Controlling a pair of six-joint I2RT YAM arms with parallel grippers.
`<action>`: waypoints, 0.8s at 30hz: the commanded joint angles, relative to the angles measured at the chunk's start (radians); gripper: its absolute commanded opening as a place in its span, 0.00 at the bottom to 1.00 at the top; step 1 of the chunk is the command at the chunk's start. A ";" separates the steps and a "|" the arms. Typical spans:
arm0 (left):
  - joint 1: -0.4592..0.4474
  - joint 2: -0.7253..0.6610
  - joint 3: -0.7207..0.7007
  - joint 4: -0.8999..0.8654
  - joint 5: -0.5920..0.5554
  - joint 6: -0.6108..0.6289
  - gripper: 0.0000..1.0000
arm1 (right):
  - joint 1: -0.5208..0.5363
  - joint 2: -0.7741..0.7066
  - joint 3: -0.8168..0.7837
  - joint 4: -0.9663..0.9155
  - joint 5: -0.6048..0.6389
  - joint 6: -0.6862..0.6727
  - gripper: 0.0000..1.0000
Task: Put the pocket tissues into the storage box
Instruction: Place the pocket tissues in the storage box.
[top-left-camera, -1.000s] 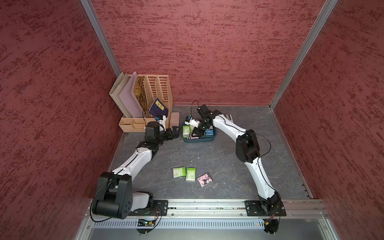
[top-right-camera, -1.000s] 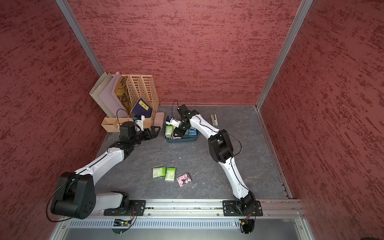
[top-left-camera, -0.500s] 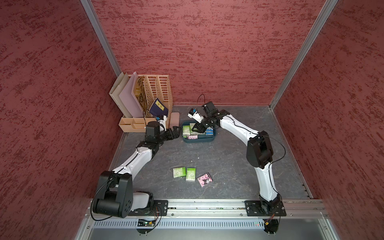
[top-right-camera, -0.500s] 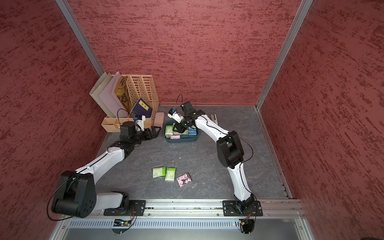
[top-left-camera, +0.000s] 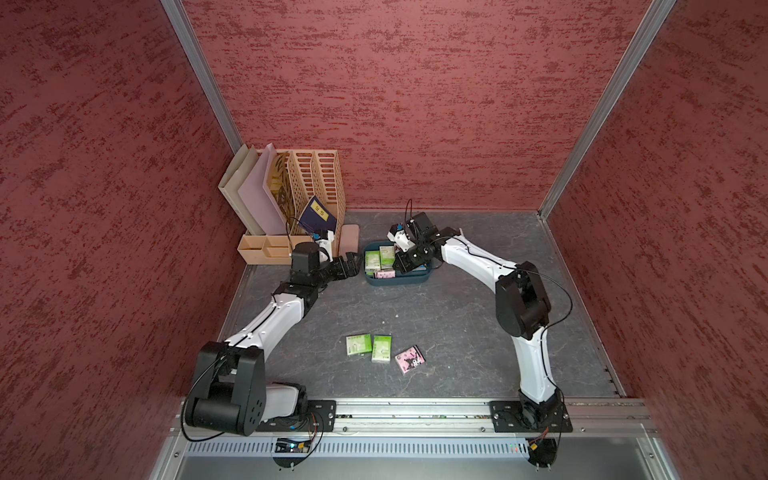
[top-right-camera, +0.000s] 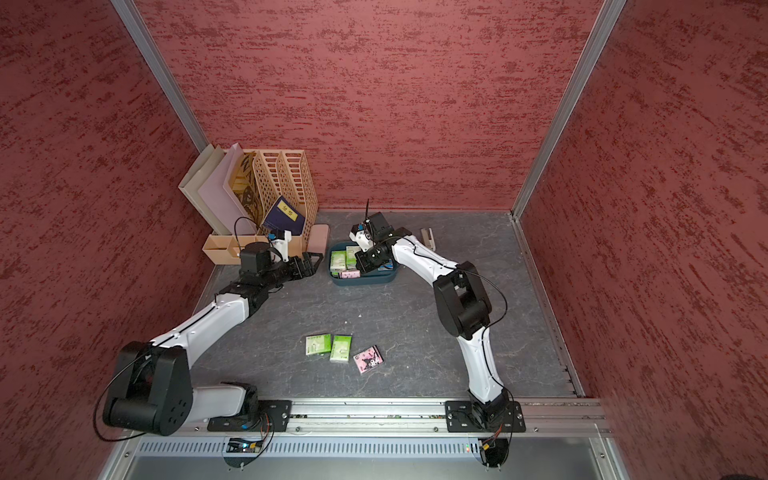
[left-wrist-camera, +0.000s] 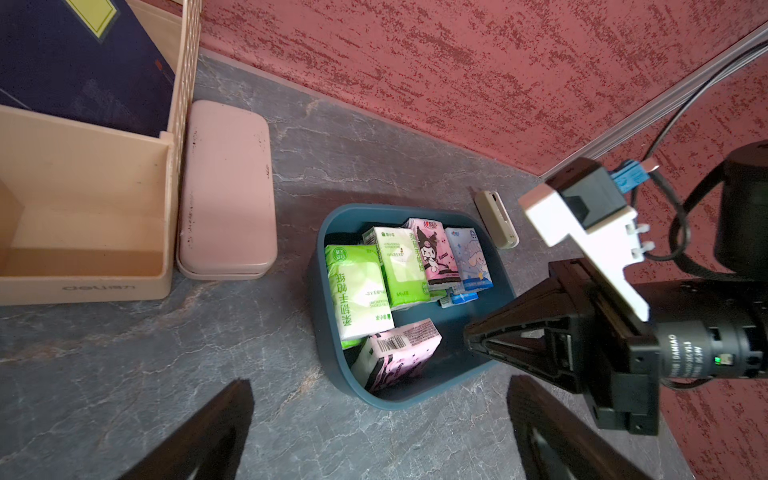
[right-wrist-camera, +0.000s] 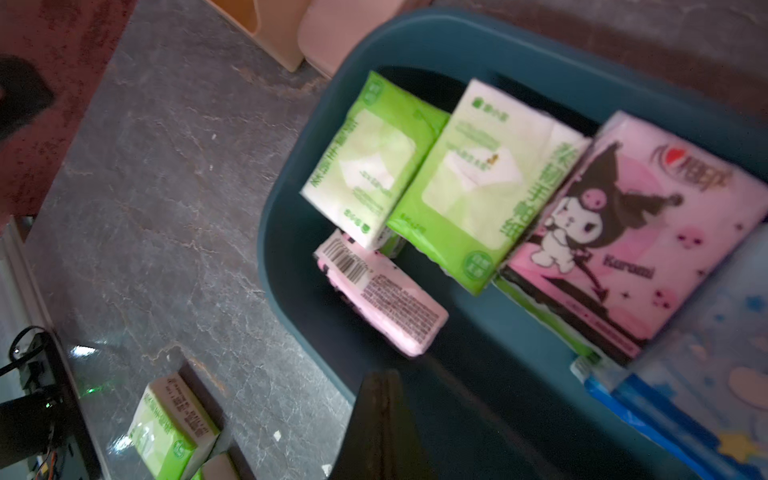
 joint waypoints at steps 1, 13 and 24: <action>0.004 -0.005 0.013 0.004 0.018 0.007 1.00 | -0.005 0.027 0.010 -0.003 0.083 0.052 0.00; 0.002 0.003 0.002 -0.007 0.020 0.016 1.00 | 0.005 0.109 0.045 0.006 0.093 0.044 0.00; 0.002 0.018 0.001 0.001 0.027 0.009 1.00 | 0.036 0.122 0.061 0.034 0.023 0.067 0.00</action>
